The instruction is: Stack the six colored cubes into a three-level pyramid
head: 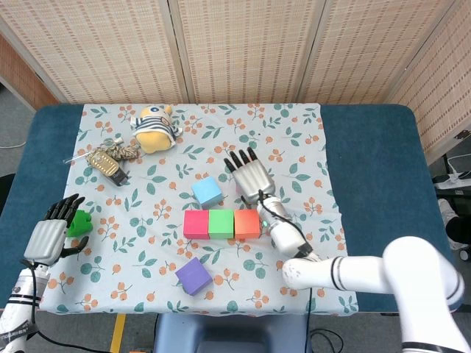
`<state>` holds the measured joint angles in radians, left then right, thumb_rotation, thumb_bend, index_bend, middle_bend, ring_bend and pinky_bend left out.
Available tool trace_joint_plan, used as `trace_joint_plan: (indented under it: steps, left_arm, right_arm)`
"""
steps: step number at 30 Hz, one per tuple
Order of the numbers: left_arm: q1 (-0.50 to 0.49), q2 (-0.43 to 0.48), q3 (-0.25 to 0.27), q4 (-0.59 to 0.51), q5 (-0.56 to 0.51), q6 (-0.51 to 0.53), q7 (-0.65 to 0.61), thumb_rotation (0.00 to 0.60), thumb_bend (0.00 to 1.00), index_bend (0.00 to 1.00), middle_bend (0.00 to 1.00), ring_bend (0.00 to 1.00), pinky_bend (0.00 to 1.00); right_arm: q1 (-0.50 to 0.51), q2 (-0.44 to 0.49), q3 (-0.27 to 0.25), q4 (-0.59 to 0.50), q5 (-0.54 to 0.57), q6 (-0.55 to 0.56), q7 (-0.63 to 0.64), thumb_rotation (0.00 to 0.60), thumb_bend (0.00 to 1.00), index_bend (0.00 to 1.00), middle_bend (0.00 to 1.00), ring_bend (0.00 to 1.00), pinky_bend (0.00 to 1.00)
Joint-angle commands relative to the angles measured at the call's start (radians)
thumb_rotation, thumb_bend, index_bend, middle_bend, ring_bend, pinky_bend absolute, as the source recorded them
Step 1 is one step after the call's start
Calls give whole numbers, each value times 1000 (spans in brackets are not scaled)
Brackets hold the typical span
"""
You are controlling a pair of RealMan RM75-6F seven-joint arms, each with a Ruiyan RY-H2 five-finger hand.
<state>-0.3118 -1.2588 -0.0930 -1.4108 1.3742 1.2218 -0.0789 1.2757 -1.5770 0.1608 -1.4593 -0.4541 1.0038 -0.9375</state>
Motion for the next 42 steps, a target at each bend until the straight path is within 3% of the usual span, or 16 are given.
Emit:
trace_joint_plan:
  steps: [1, 12, 15, 21, 27, 31, 35, 39, 42]
  left_arm:
    - [-1, -4, -5, 5, -10, 0, 8, 600, 348, 0, 0, 0, 110]
    - [3, -2, -22, 21, -47, -6, 2, 600, 348, 0, 0, 0, 110]
    - [3, -1, -25, 25, -55, -9, 1, 600, 348, 0, 0, 0, 110]
    - [4, 4, -30, 26, -64, -11, 1, 600, 349, 0, 0, 0, 110]
    - [6, 7, -28, 23, -62, -7, 3, 600, 348, 0, 0, 0, 110]
    - [6, 6, -27, 22, -61, -7, 6, 600, 348, 0, 0, 0, 110]
    - [5, 5, -25, 19, -57, -7, 12, 600, 348, 0, 0, 0, 109]
    - [4, 1, -23, 18, -56, -8, 21, 600, 349, 0, 0, 0, 109]
    - [2, -4, -22, 18, -59, -12, 31, 600, 348, 0, 0, 0, 110]
  right_arm:
    - [75, -124, 14, 159, 49, -70, -69, 517, 172, 0, 0, 0, 43]
    - [151, -291, 61, 418, 121, -219, -77, 517, 171, 26, 0, 0, 42]
    - [162, -321, 71, 470, 134, -242, -75, 518, 160, 123, 0, 0, 42]
    - [168, -361, 91, 537, 132, -253, -54, 519, 191, 447, 6, 0, 42]
    - [153, -388, 122, 564, 42, -191, 20, 600, 274, 674, 126, 0, 116]
    - [137, -382, 142, 546, -7, -130, 44, 600, 293, 745, 188, 0, 162]
    - [112, -330, 165, 465, -31, -103, 58, 600, 295, 733, 196, 0, 169]
    - [65, -214, 178, 312, -68, -118, 102, 600, 318, 678, 197, 0, 170]
    - [32, -110, 156, 196, -100, -143, 108, 600, 366, 657, 195, 0, 171]
